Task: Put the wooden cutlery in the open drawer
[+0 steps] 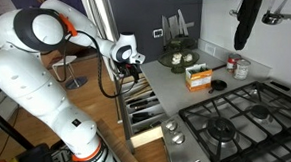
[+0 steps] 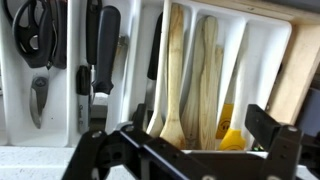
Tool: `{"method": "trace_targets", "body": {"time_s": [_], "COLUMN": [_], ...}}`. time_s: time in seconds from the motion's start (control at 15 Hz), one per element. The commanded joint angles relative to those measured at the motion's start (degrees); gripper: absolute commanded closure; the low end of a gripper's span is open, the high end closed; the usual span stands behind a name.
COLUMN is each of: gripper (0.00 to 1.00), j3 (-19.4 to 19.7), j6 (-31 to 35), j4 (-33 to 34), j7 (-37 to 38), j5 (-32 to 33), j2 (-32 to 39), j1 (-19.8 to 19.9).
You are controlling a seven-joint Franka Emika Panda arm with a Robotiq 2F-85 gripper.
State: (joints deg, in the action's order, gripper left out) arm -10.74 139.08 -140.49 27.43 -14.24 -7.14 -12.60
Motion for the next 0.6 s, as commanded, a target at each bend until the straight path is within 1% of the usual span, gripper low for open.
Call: {"method": "trace_targets", "body": {"time_s": [0.0,0.2,0.47,0.53], "gripper": [0.0,0.0,0.0,0.0], "j3": [-1.7,-3.03,-4.43,-3.89], "j6": [-0.32,-1.01,-1.27,-0.37], "j4": [-5.81,-7.61,-9.57,-6.98], "j7": [1.5,2.8,3.8,1.96], "j5": [-0.21,0.32,0.45,-0.45], "j2": [-10.06,-15.01,-19.73,-15.96], "j1": [0.27,0.7,1.09,1.01]}}
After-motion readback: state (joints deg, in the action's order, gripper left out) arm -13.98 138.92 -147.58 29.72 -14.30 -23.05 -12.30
